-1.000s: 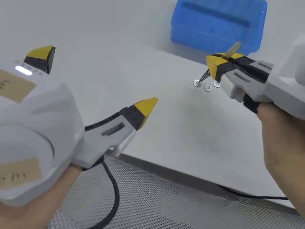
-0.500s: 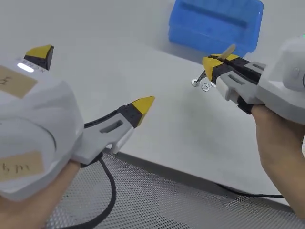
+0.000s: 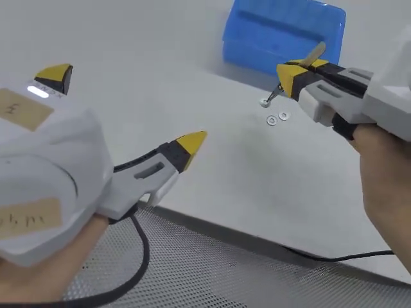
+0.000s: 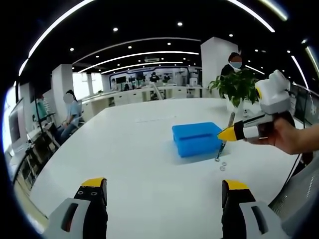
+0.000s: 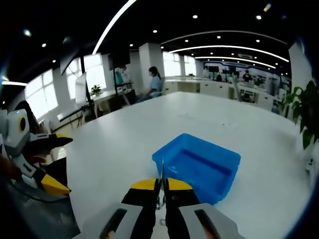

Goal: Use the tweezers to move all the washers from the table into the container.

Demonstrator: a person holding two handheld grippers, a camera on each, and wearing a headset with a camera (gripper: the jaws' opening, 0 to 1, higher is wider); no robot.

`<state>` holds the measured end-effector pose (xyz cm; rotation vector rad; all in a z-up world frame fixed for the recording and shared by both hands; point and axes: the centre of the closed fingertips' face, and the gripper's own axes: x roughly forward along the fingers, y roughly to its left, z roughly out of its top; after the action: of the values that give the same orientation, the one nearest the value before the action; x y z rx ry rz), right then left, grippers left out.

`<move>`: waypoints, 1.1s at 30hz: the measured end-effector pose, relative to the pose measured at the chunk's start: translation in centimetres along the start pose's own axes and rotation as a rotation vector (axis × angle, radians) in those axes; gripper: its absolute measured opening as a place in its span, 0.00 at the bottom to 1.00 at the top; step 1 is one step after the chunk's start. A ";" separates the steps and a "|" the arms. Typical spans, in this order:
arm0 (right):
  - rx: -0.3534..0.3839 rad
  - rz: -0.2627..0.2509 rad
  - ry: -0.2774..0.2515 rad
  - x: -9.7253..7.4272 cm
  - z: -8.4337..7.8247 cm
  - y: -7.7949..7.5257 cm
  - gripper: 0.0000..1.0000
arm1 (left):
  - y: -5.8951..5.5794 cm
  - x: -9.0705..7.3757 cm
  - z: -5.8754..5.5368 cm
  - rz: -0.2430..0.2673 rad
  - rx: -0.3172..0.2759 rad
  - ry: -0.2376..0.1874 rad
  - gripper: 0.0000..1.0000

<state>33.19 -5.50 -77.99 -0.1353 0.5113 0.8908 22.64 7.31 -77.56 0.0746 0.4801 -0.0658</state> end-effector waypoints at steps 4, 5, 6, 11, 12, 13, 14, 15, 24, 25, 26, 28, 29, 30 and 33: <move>-0.011 -0.009 -0.033 -0.2 1.8 -0.4 0.01 | -0.1 0.0 0.0 -0.002 0.004 0.004 0.98; -0.013 -0.014 -0.042 -0.2 2.2 -0.6 0.01 | -0.1 0.0 0.0 -0.001 0.007 0.002 0.98; -0.016 -0.015 -0.046 -0.2 2.5 -0.6 0.01 | -0.1 0.0 0.0 -0.002 0.008 0.003 0.98; -0.023 -0.031 -0.081 0.1 4.2 -1.4 0.01 | -0.2 0.0 0.1 -0.005 0.010 -0.004 0.98; -0.025 -0.036 -0.086 0.2 4.4 -1.6 0.01 | -0.2 0.0 0.1 -0.005 0.010 -0.004 0.98; -0.026 -0.043 -0.098 0.3 4.9 -1.9 0.01 | -0.2 0.0 0.1 -0.007 0.011 -0.001 0.98; -0.023 -0.046 -0.107 0.3 5.2 -2.1 0.01 | -0.2 0.0 0.0 -0.009 0.012 0.001 0.98; -0.021 -0.049 -0.114 0.4 5.5 -2.3 0.01 | -0.3 0.0 0.0 -0.010 0.013 0.001 0.98; 0.014 -0.097 -0.138 2.4 6.0 -4.8 0.02 | -0.5 0.0 0.1 -0.023 0.010 -0.004 0.97; 0.009 -0.104 -0.121 2.8 5.6 -4.9 0.02 | -0.7 0.1 0.0 -0.028 0.011 0.000 0.98; 0.005 -0.105 -0.113 3.0 5.3 -5.0 0.02 | -0.7 0.1 0.0 -0.031 0.012 0.001 0.98; 0.007 -0.111 -0.081 3.8 4.3 -5.2 0.02 | -0.9 0.1 0.0 -0.037 0.017 0.000 0.98; 0.005 -0.110 -0.076 4.1 3.9 -5.2 0.02 | -1.0 0.1 0.0 -0.041 0.019 0.001 0.98; 0.002 -0.110 -0.065 4.4 3.6 -5.2 0.02 | -1.0 0.1 -0.1 -0.044 0.020 0.003 0.98; 0.010 -0.108 -0.044 5.0 2.7 -5.2 0.02 | -1.1 0.1 -0.1 -0.050 0.026 0.003 0.98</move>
<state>40.80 -4.31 -78.51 -0.1328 0.4632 0.7837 22.59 6.20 -77.76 0.0886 0.4846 -0.1207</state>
